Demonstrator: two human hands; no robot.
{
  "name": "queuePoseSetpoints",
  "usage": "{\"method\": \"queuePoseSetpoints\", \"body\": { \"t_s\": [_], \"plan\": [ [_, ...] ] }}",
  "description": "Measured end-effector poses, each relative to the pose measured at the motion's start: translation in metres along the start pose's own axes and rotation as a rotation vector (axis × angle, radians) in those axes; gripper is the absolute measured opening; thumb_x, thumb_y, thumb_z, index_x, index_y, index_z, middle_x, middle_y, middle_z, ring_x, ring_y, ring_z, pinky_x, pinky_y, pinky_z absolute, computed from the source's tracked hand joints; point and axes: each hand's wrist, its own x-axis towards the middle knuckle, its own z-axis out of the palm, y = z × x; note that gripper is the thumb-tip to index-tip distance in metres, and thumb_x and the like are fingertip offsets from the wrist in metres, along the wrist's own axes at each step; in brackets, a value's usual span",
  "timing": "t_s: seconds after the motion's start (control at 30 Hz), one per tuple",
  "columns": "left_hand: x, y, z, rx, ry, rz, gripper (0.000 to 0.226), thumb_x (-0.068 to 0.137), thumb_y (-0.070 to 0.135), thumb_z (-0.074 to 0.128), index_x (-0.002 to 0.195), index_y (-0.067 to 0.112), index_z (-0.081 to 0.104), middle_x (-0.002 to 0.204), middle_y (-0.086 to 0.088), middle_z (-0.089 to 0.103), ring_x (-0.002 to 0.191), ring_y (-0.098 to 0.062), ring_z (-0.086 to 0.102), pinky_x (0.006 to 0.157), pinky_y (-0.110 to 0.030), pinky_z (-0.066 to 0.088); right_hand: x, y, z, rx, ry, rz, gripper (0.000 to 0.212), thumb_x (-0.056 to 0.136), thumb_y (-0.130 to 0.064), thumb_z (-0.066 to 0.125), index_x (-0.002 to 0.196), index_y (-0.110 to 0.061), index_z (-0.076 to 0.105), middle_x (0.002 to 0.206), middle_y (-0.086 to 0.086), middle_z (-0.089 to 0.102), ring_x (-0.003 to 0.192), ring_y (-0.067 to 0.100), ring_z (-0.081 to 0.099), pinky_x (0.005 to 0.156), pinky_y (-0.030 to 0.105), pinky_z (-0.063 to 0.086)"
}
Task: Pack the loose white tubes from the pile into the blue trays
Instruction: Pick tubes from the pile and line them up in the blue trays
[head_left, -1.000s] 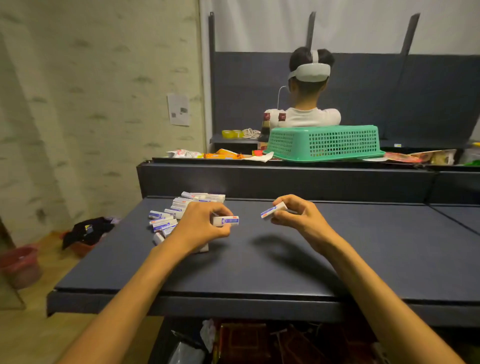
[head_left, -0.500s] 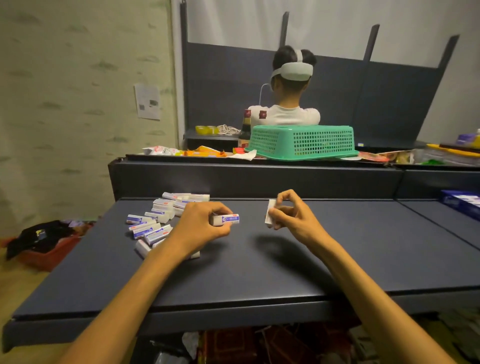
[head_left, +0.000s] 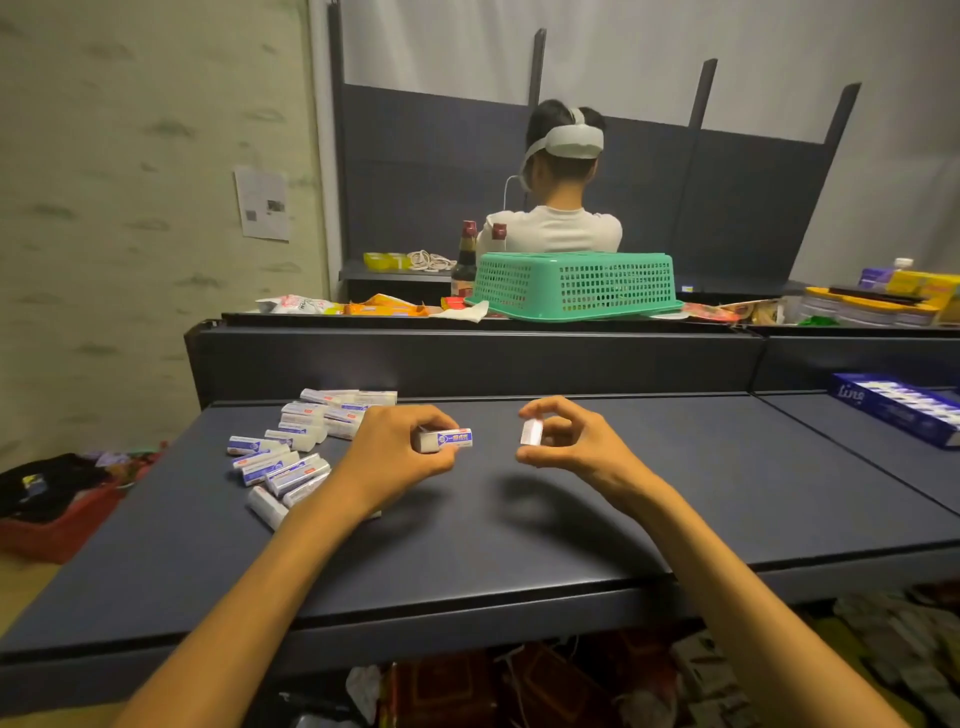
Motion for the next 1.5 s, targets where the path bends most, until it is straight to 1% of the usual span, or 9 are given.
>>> {"method": "queuePoseSetpoints", "body": {
  "t_s": [0.17, 0.27, 0.57, 0.77, 0.93, 1.07, 1.13, 1.27, 1.5],
  "plan": [
    [0.004, 0.0, 0.008, -0.009, -0.027, 0.013, 0.022, 0.071, 0.028, 0.071, 0.091, 0.021, 0.076, 0.079, 0.008, 0.072, 0.078, -0.005, 0.064, 0.065, -0.01, 0.047, -0.006, 0.005, -0.008, -0.044, 0.04, 0.005, 0.039, 0.079, 0.0, 0.075, 0.109, -0.017, 0.055, 0.096, 0.015, 0.069, 0.087, 0.023, 0.068, 0.079, 0.029, 0.057],
    [0.008, 0.007, 0.019, -0.006, -0.062, 0.047, 0.017, 0.075, 0.017, 0.078, 0.092, 0.018, 0.076, 0.082, 0.005, 0.073, 0.075, -0.007, 0.065, 0.065, -0.012, 0.049, -0.015, 0.008, -0.017, -0.043, 0.032, 0.02, 0.033, 0.086, 0.003, 0.065, 0.112, -0.011, 0.052, 0.097, 0.018, 0.07, 0.079, 0.027, 0.068, 0.076, 0.032, 0.059],
    [0.024, 0.061, 0.076, -0.043, -0.118, 0.135, 0.019, 0.072, 0.022, 0.074, 0.09, 0.015, 0.076, 0.079, 0.005, 0.073, 0.077, -0.004, 0.065, 0.062, -0.007, 0.046, -0.069, 0.02, -0.077, -0.058, 0.113, 0.063, 0.011, 0.101, -0.012, 0.046, 0.108, -0.018, 0.041, 0.096, 0.011, 0.073, 0.076, 0.029, 0.07, 0.073, 0.034, 0.06],
    [0.031, 0.124, 0.131, -0.063, -0.142, 0.171, 0.017, 0.074, 0.017, 0.077, 0.091, 0.015, 0.076, 0.079, 0.006, 0.073, 0.073, -0.001, 0.064, 0.061, -0.008, 0.046, -0.121, 0.032, -0.147, -0.293, 0.077, 0.091, 0.023, 0.101, -0.025, 0.045, 0.12, -0.026, 0.032, 0.107, -0.004, 0.07, 0.084, 0.013, 0.07, 0.079, 0.03, 0.059],
    [0.038, 0.192, 0.186, -0.069, -0.161, 0.215, 0.017, 0.075, 0.015, 0.078, 0.092, 0.014, 0.076, 0.078, 0.005, 0.073, 0.068, -0.001, 0.063, 0.06, -0.009, 0.047, -0.178, 0.042, -0.218, -0.453, 0.148, 0.003, 0.015, 0.099, -0.03, 0.05, 0.113, -0.026, 0.049, 0.105, -0.002, 0.066, 0.088, 0.009, 0.066, 0.08, 0.031, 0.057],
    [0.048, 0.244, 0.234, -0.096, -0.195, 0.237, 0.032, 0.071, 0.042, 0.067, 0.092, 0.02, 0.076, 0.08, 0.01, 0.073, 0.068, -0.006, 0.067, 0.064, -0.03, 0.057, -0.224, 0.054, -0.285, -0.611, 0.275, -0.106, 0.024, 0.092, -0.026, 0.064, 0.116, -0.022, 0.064, 0.108, -0.007, 0.06, 0.095, 0.004, 0.059, 0.08, 0.018, 0.051],
    [0.055, 0.267, 0.26, -0.078, -0.208, 0.248, 0.034, 0.07, 0.048, 0.065, 0.093, 0.026, 0.075, 0.081, 0.012, 0.073, 0.07, -0.006, 0.067, 0.064, -0.034, 0.057, -0.245, 0.058, -0.316, -0.619, 0.324, -0.096, 0.025, 0.089, -0.022, 0.068, 0.114, -0.024, 0.066, 0.106, -0.009, 0.059, 0.095, 0.003, 0.06, 0.081, 0.017, 0.051],
    [0.069, 0.319, 0.308, -0.003, -0.21, 0.327, 0.021, 0.074, 0.03, 0.077, 0.094, 0.027, 0.075, 0.08, 0.005, 0.071, 0.064, -0.007, 0.061, 0.063, -0.032, 0.055, -0.285, 0.065, -0.374, -0.651, 0.418, -0.055, 0.028, 0.085, -0.014, 0.072, 0.111, -0.023, 0.068, 0.106, -0.005, 0.063, 0.094, 0.007, 0.062, 0.081, 0.019, 0.053],
    [0.101, 0.385, 0.393, 0.028, -0.309, 0.456, 0.028, 0.076, 0.02, 0.076, 0.104, 0.019, 0.072, 0.09, -0.004, 0.073, 0.072, -0.016, 0.063, 0.071, -0.038, 0.057, -0.329, 0.09, -0.462, -0.716, 0.557, 0.025, 0.027, 0.085, -0.015, 0.073, 0.109, -0.022, 0.067, 0.104, -0.009, 0.061, 0.084, -0.003, 0.058, 0.068, 0.005, 0.044]
  ]
}}
